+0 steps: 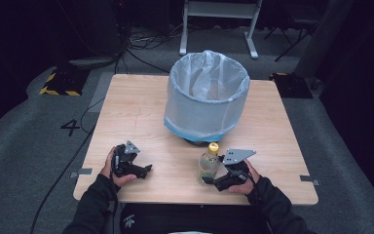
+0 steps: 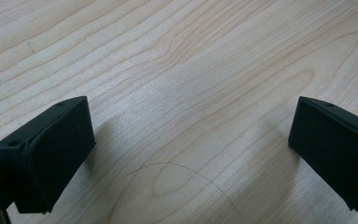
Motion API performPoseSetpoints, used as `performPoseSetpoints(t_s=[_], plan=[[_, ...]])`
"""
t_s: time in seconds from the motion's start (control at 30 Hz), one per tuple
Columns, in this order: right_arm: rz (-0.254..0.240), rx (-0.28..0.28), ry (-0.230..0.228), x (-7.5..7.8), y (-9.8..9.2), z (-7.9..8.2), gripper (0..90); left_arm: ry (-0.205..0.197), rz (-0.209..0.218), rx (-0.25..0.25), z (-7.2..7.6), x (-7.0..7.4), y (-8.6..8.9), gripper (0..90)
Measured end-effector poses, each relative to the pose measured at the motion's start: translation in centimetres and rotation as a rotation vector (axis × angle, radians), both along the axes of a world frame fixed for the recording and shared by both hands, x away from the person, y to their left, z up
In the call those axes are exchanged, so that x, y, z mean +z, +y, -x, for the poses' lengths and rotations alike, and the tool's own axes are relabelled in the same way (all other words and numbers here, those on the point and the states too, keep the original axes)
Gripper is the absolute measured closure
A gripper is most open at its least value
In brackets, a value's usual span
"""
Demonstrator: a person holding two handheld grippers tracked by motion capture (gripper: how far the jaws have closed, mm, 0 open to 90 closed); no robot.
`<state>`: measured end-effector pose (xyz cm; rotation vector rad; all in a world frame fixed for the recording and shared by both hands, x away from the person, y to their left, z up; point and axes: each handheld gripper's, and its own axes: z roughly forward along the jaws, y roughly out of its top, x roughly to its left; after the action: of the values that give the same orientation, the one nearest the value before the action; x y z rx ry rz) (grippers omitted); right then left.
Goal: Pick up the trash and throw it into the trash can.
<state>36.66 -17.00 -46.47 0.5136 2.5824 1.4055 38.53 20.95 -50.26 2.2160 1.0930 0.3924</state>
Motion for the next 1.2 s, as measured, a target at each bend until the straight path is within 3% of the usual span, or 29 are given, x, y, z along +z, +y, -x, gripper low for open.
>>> performPoseSetpoints(t_s=[0.33, 0.63, 0.73, 0.83, 1.2], plan=[[-0.024, 0.002, 0.019, -0.4, 0.5, -0.5, 18.0, 0.0, 0.0, 0.0, 0.0, 0.0, 0.0, 0.3], [-0.05, 0.009, -0.022, -0.6, 1.3, -0.6, 26.1, 0.0, 0.0, 0.0, 0.0, 0.0, 0.0, 0.3], [-0.057, 0.011, -0.014, -0.7, 1.4, -0.5, 26.4, 0.0, 0.0, 0.0, 0.0, 0.0, 0.0, 0.3], [-0.06, 0.008, -0.058, -0.7, 1.4, -0.5, 27.2, 0.0, 0.0, 0.0, 0.0, 0.0, 0.0, 0.3], [-0.083, -0.019, -0.049, -0.9, 1.2, -0.3, 27.8, 0.0, 0.0, 0.0, 0.0, 0.0, 0.0, 0.3]])
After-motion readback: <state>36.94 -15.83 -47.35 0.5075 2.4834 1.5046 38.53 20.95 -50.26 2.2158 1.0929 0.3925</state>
